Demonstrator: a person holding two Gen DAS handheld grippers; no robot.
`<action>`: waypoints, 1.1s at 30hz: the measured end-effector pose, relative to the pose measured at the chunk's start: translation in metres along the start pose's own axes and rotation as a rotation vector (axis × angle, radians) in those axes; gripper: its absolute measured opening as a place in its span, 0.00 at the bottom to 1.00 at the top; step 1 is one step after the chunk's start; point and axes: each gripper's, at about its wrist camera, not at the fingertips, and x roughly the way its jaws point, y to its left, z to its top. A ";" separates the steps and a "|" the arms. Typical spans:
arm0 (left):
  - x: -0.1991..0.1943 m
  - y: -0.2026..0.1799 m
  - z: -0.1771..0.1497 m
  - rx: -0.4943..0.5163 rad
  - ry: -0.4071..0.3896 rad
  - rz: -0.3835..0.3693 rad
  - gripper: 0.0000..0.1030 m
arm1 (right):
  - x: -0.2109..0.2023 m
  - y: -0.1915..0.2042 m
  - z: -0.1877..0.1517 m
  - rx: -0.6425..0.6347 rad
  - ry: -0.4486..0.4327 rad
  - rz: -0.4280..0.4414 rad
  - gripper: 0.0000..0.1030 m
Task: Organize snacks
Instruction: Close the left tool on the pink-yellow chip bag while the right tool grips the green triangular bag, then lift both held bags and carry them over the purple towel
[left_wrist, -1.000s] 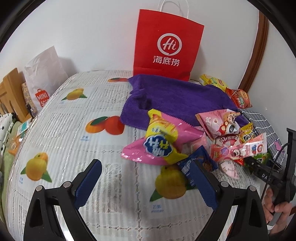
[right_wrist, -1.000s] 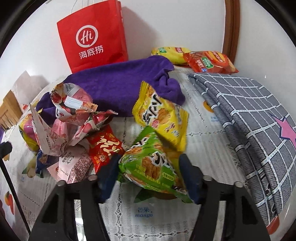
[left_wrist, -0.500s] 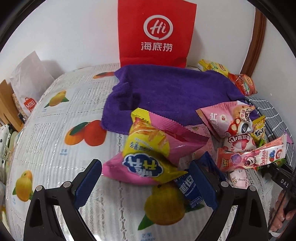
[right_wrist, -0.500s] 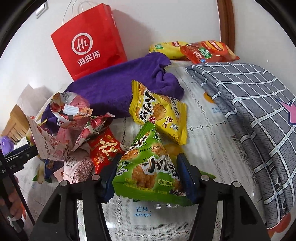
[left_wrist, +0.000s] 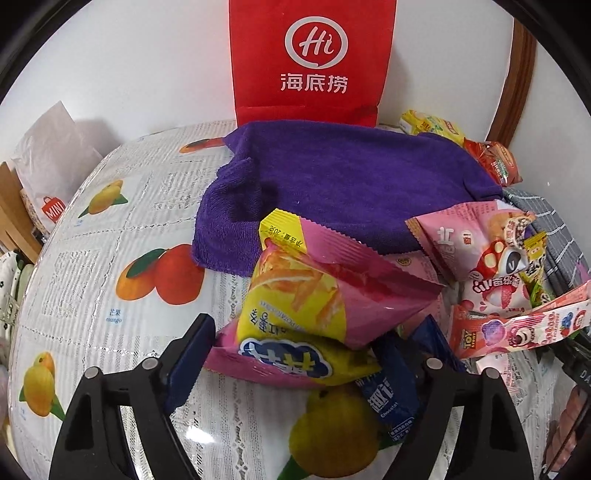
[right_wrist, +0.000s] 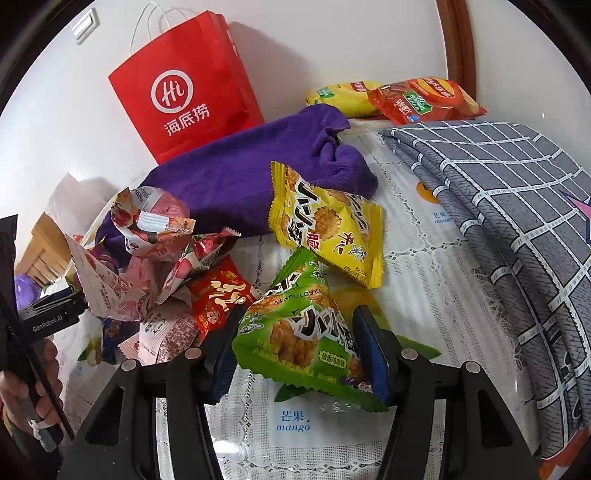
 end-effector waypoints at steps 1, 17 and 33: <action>-0.002 0.001 0.000 -0.005 -0.002 -0.006 0.76 | 0.000 0.000 0.000 0.000 0.000 0.000 0.58; -0.057 0.016 -0.018 -0.051 -0.012 -0.051 0.62 | -0.020 0.002 -0.014 -0.012 -0.029 -0.069 0.52; -0.109 0.014 -0.003 -0.051 -0.078 -0.066 0.62 | -0.114 0.028 0.012 -0.070 -0.171 -0.130 0.50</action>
